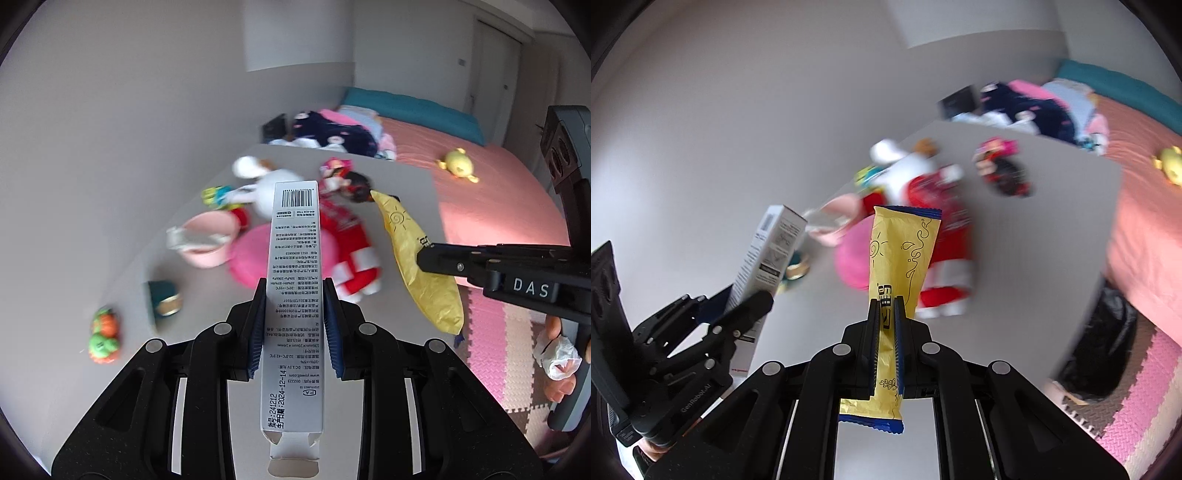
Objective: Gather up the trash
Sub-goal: 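Carry both items to the black bin and open both tools to drop them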
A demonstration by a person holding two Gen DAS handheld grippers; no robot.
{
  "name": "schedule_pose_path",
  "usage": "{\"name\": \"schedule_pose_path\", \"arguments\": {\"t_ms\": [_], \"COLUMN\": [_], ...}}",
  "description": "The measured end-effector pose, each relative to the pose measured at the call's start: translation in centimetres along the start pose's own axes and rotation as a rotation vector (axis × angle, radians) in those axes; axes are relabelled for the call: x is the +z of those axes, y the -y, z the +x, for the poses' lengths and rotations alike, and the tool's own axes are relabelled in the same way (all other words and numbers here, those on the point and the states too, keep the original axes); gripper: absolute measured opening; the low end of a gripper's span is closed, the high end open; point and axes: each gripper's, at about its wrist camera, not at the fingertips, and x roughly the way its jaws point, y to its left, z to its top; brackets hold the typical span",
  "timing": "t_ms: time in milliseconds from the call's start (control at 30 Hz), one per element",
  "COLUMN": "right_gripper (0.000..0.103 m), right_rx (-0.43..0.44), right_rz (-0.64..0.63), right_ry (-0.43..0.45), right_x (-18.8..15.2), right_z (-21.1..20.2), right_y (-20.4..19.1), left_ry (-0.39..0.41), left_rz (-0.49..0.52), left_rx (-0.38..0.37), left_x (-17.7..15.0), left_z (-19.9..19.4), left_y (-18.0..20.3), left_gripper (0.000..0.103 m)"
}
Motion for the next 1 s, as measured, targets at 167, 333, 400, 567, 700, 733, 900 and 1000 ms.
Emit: {"name": "schedule_pose_path", "arguments": {"t_ms": [167, 333, 400, 567, 700, 733, 900, 1000], "right_gripper": [0.008, 0.008, 0.008, 0.008, 0.008, 0.008, 0.011, 0.052], "right_rx": [-0.088, -0.155, -0.181, -0.233, -0.264, -0.269, -0.27, -0.3], "right_rz": [0.067, 0.159, 0.201, 0.289, 0.363, 0.377, 0.449, 0.473], "right_ry": [0.044, 0.063, 0.069, 0.069, 0.052, 0.048, 0.009, 0.026], "right_x": [0.5, 0.6, 0.6, 0.1, -0.2, -0.3, 0.1, 0.3], "right_z": [-2.8, -4.0, -4.7, -5.5, -5.3, -5.3, -4.0, -3.9], "right_y": [7.3, 14.1, 17.0, 22.9, 28.0, 28.9, 34.8, 37.3], "left_ry": [-0.012, -0.035, -0.05, -0.105, -0.158, -0.178, -0.261, -0.253], "left_rz": [0.077, 0.145, 0.169, 0.242, 0.301, 0.318, 0.365, 0.378], "left_rx": [-0.106, -0.206, -0.239, -0.314, -0.36, -0.37, -0.405, -0.38], "left_x": [3.1, 5.8, 6.6, 8.2, 8.9, 9.0, 9.1, 9.2], "left_z": [3.3, 6.9, 8.1, 12.2, 15.5, 16.6, 21.8, 23.5], "left_y": [7.2, 13.6, 15.6, 21.8, 26.4, 27.7, 31.6, 33.0], "left_gripper": [0.029, 0.029, 0.029, 0.029, 0.029, 0.029, 0.042, 0.097]}}
